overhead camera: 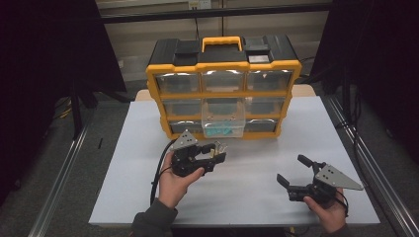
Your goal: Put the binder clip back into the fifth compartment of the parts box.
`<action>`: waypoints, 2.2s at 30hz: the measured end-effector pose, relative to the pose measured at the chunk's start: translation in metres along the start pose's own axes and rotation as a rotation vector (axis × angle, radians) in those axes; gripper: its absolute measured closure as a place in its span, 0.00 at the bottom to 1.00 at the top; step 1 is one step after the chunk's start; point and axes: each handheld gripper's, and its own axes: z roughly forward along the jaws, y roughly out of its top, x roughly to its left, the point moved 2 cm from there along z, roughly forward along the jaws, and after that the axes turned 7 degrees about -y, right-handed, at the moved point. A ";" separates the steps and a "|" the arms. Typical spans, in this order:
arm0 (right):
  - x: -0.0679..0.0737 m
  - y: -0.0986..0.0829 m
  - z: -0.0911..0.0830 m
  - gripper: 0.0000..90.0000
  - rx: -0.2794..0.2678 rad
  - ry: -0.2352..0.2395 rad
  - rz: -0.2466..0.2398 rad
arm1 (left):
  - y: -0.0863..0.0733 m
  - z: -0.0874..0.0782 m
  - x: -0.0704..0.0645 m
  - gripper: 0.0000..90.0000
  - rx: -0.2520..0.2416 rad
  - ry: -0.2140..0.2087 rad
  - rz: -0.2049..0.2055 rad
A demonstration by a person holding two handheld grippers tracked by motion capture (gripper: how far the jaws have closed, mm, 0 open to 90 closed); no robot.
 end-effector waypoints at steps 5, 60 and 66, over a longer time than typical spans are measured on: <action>0.000 0.000 0.000 0.02 -0.002 0.000 -0.001 | 0.007 -0.003 -0.001 0.52 -0.011 -0.008 0.009; 0.000 0.001 0.000 0.02 -0.001 0.001 0.002 | 0.097 0.002 0.022 0.52 -0.127 0.043 0.057; 0.000 0.001 0.000 0.02 0.000 -0.001 0.000 | 0.097 0.011 0.028 0.52 -0.115 0.077 0.060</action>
